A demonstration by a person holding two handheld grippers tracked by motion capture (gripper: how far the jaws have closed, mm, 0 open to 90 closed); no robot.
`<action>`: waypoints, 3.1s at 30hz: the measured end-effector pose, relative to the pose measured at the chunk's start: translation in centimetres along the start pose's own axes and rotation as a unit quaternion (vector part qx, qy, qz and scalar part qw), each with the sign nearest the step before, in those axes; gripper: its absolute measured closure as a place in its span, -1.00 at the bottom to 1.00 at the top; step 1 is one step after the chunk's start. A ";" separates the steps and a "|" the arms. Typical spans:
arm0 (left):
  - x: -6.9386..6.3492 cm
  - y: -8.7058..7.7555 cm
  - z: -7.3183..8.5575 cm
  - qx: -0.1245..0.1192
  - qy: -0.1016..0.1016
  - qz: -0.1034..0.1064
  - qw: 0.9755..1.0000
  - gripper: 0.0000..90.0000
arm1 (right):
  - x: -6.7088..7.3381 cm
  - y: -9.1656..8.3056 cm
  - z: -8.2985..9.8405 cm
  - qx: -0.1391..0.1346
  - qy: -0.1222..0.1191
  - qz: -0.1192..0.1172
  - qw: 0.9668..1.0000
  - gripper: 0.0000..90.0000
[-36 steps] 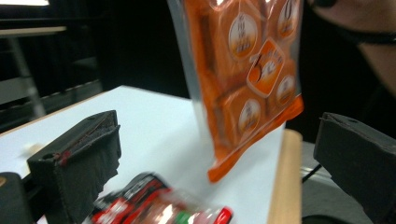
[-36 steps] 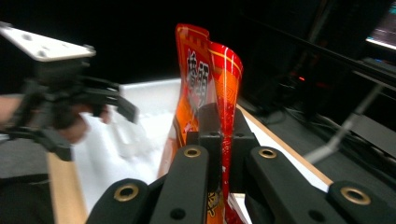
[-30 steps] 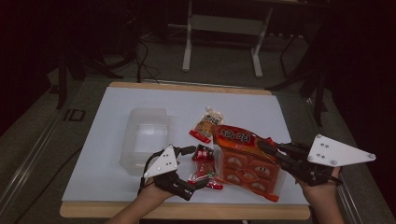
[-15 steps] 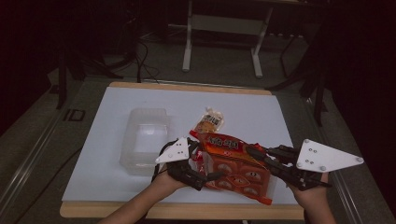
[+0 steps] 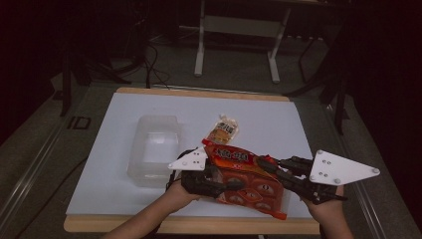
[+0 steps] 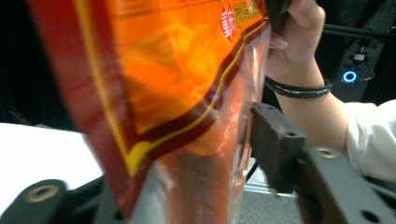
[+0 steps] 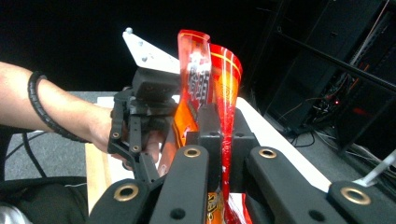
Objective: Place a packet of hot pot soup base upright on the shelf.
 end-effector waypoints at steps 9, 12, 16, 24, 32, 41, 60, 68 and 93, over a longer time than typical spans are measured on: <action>-0.3 0.0 0.1 0.030 -0.013 -0.008 0.999 0.58 | -0.9 -0.2 1.1 0.000 0.022 -0.002 1.000 0.95; -0.3 0.0 -0.1 0.035 -0.015 -0.008 0.999 0.59 | -0.9 -0.2 1.2 0.000 0.018 -0.001 1.000 0.94; -0.4 -0.2 -0.8 0.040 -0.007 -0.020 0.999 0.59 | -1.0 -0.2 1.2 -0.002 0.017 0.003 1.000 0.93; -0.8 -0.5 -2.1 0.036 0.014 -0.044 0.998 0.59 | -1.2 -0.2 0.6 -0.011 0.007 0.018 1.000 0.82; -1.1 -0.8 -3.1 0.027 0.023 -0.055 0.998 0.59 | -1.4 -0.6 -0.2 -0.032 -0.005 0.048 0.998 0.39; -0.7 -1.6 -4.3 0.006 0.038 -0.075 0.996 0.59 | -2.2 -1.7 -0.6 -0.054 -0.004 0.095 0.994 -0.06; 2.6 -6.9 -8.1 -0.069 0.086 -0.204 0.973 0.59 | -3.2 -2.7 1.7 -0.066 0.030 0.127 0.989 -0.70; 4.2 -9.5 -9.0 -0.092 0.102 -0.253 0.958 0.59 | -3.1 -2.4 3.5 -0.043 0.047 0.133 0.989 -0.70; 9.8 -17.7 -6.5 -0.107 0.123 -0.388 0.907 0.59 | -2.6 -2.0 6.9 -0.023 0.061 0.120 0.991 -0.72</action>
Point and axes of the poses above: each handheld gripper's, and its own axes: y roughly forward along the jaws, z roughly out of its underside, x roughly to its left, the point moved 4 cm from there along y, roughly forward along the jaws, and after that the axes turned 15 degrees about -x, right-handed, at the moved point
